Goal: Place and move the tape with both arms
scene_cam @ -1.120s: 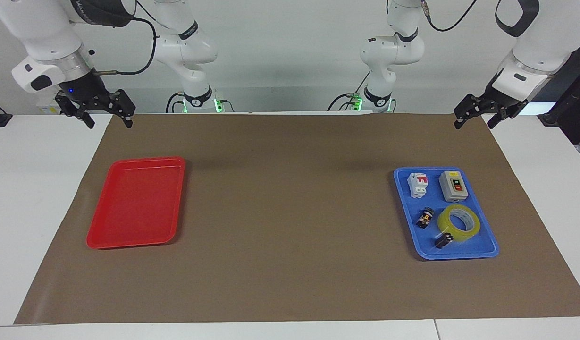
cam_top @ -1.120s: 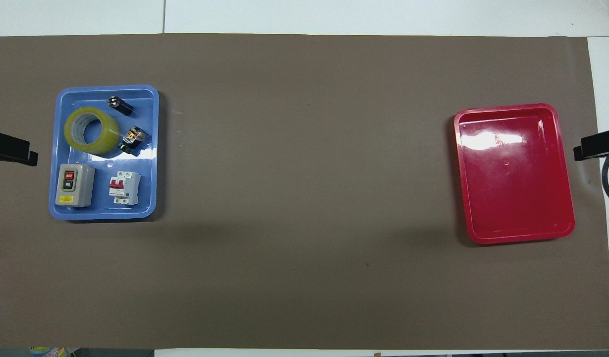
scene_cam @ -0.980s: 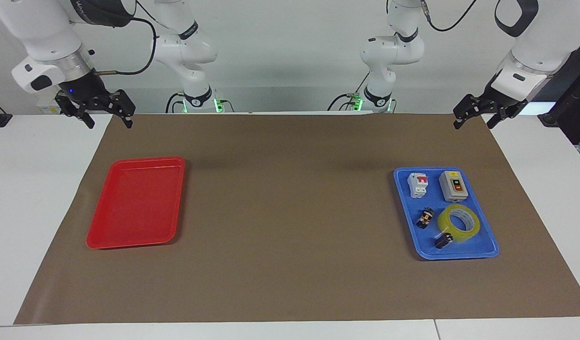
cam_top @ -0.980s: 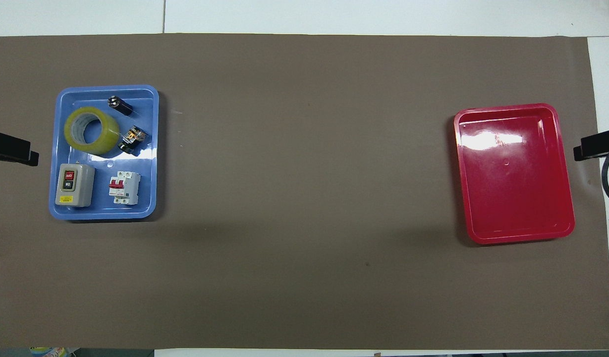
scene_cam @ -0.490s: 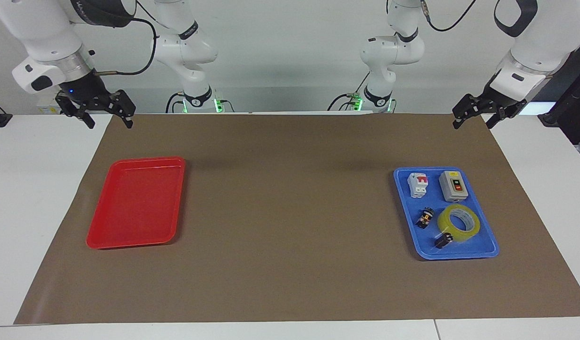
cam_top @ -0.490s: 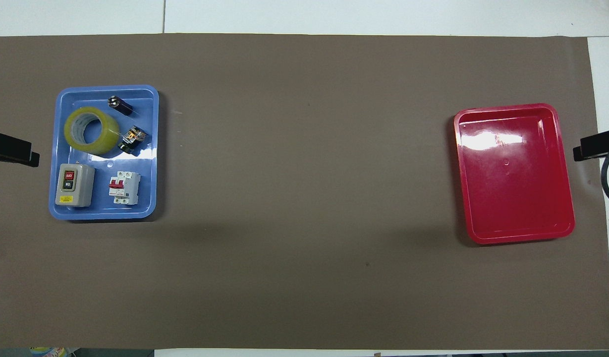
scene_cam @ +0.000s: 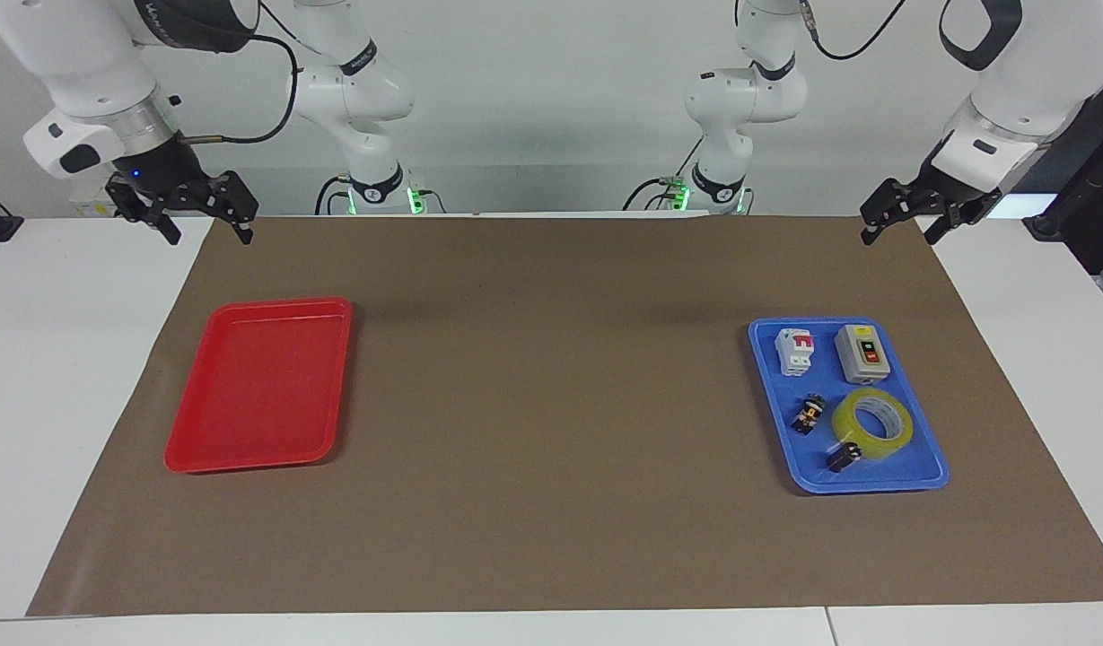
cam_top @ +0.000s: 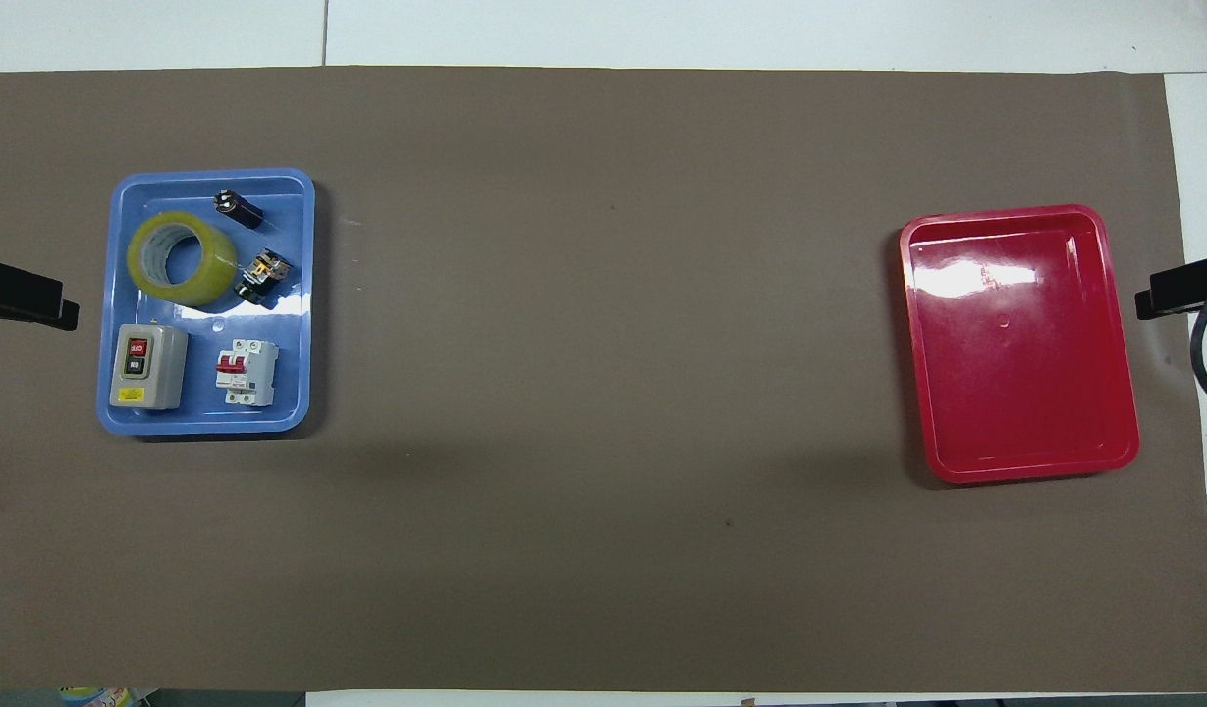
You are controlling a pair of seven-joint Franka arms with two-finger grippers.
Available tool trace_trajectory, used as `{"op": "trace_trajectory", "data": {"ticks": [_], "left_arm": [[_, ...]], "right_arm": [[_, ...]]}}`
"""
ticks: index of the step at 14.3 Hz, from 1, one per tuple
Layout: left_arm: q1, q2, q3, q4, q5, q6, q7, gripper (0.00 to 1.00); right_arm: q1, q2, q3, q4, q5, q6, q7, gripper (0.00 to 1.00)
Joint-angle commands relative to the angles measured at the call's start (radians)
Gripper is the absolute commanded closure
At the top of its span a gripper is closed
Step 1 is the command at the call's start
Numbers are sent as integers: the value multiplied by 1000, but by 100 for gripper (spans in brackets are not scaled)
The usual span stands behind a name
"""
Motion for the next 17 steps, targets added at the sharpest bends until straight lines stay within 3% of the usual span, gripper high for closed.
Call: {"op": "trace_trajectory", "data": {"ticks": [1, 7, 9, 17], "left_arm": [[3, -6, -7, -13, 23, 39, 14, 0], [12, 17, -6, 4, 17, 64, 14, 0], [15, 85, 0, 40, 17, 82, 15, 0], [92, 352, 0, 56, -3, 377, 70, 0]], "right_arm": [[-5, -14, 1, -21, 18, 9, -27, 0], [-5, -14, 1, -22, 18, 9, -26, 0], [-3, -14, 1, -21, 18, 9, -26, 0], [-3, -14, 1, -22, 18, 8, -26, 0]]}}
